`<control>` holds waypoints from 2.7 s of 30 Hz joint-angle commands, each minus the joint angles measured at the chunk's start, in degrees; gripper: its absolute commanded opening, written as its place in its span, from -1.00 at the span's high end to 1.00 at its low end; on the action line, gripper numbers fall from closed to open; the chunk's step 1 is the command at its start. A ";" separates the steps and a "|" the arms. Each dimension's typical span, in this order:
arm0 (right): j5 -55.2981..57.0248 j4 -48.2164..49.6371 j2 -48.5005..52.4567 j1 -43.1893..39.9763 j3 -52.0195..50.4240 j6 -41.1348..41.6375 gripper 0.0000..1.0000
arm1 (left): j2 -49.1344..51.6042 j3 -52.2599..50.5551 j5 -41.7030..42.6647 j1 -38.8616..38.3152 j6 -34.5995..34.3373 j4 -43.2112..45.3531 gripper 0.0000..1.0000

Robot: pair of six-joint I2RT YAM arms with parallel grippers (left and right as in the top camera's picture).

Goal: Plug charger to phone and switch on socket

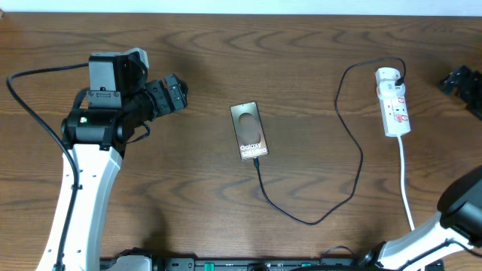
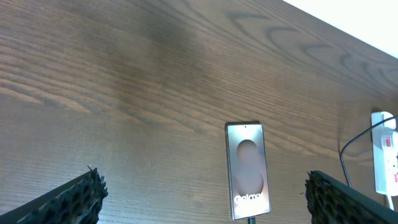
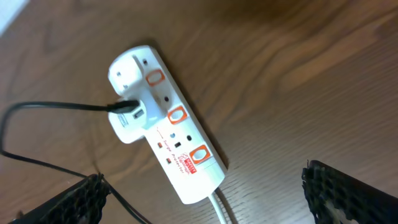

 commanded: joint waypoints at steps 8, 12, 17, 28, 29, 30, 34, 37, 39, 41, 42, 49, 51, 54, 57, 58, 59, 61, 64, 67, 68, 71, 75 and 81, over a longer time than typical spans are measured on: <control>-0.96 -1.01 8.68 -0.26 0.07 -0.81 -0.82 | -0.50 0.98 -0.81 0.24 0.37 0.00 -0.99; -1.31 -0.68 10.82 0.02 0.07 -0.68 -0.56 | -0.50 0.98 -0.81 0.24 0.37 0.00 -0.99; -0.72 0.94 11.74 0.15 0.07 -0.94 -0.53 | -0.50 0.98 -0.81 0.24 0.37 0.00 -0.99; -1.09 6.14 13.77 1.73 -0.02 -2.80 -0.61 | -0.50 0.98 -0.81 0.24 0.37 0.00 -1.00; -1.11 6.49 13.99 2.16 -0.04 -3.85 -0.62 | -0.50 0.98 -0.81 0.24 0.37 0.00 -0.99; -1.03 6.84 14.23 2.67 -0.09 -4.92 -0.64 | -0.50 0.98 -0.81 0.24 0.37 0.00 -1.00; -0.28 7.93 14.36 4.42 -0.35 -7.76 -0.64 | -0.50 0.98 -0.81 0.24 0.37 0.00 -1.00; 1.16 8.81 14.36 5.31 -0.39 -7.76 -0.65 | -0.50 0.98 -0.81 0.24 0.37 0.00 -0.99; 2.40 9.40 14.36 5.75 -0.74 -8.04 -0.67 | -0.50 0.98 -0.81 0.24 0.37 0.00 -0.99; 3.34 9.53 14.38 6.32 -0.92 -9.03 -0.69 | -0.50 0.98 -0.83 0.24 0.37 0.00 -1.00; 4.15 9.75 14.38 6.56 -1.14 -9.03 -0.70 | -0.50 0.98 -0.81 0.24 0.37 0.00 -0.99; 7.04 9.86 14.38 6.84 -1.73 -8.92 -0.73 | -0.50 0.98 -0.81 0.24 0.37 0.00 -0.99; 7.04 9.94 14.40 6.86 -1.79 -8.79 -0.75 | -0.50 0.98 -0.81 0.24 0.37 0.00 -0.99; 7.04 10.14 14.60 6.91 -1.86 -8.79 -0.79 | -0.50 0.98 -0.81 0.24 0.37 0.00 -0.99; 7.02 10.49 15.21 6.91 -1.88 -8.79 -0.83 | -0.50 0.98 -0.81 0.24 0.37 0.00 -0.99; 7.04 10.64 15.50 6.91 -1.90 -8.79 -0.84 | -0.50 0.98 -0.81 0.24 0.37 0.00 -0.99; 6.99 10.82 15.85 6.91 -1.90 -8.74 -0.85 | -0.50 0.98 -0.81 0.24 0.37 0.00 -0.99; 6.82 11.04 16.52 6.91 -1.92 -8.28 -0.86 | -0.50 0.98 -0.81 0.24 0.37 0.00 -0.99; 6.80 11.28 17.62 6.91 -1.92 -7.48 -0.88 | -0.50 0.98 -0.81 0.24 0.37 0.00 -0.99; 6.67 11.39 18.32 6.88 -1.92 -7.28 -0.88 | -0.50 0.98 -0.81 0.24 0.37 0.00 -0.99; 6.67 11.45 18.43 6.88 -1.92 -7.28 -0.89 | -0.50 0.98 -0.81 0.24 0.37 0.00 -0.99; 6.58 11.58 18.43 6.91 -1.92 -7.21 -0.89 | -0.50 0.98 -0.81 0.24 0.37 0.00 -0.99; 6.56 12.35 18.43 6.86 -1.92 -4.61 -0.90 | -0.50 0.98 -0.81 0.24 0.37 0.00 -0.99; 4.61 12.94 18.43 6.91 -1.92 -0.81 -0.90 | -0.50 0.98 -0.81 0.24 0.37 0.00 -0.99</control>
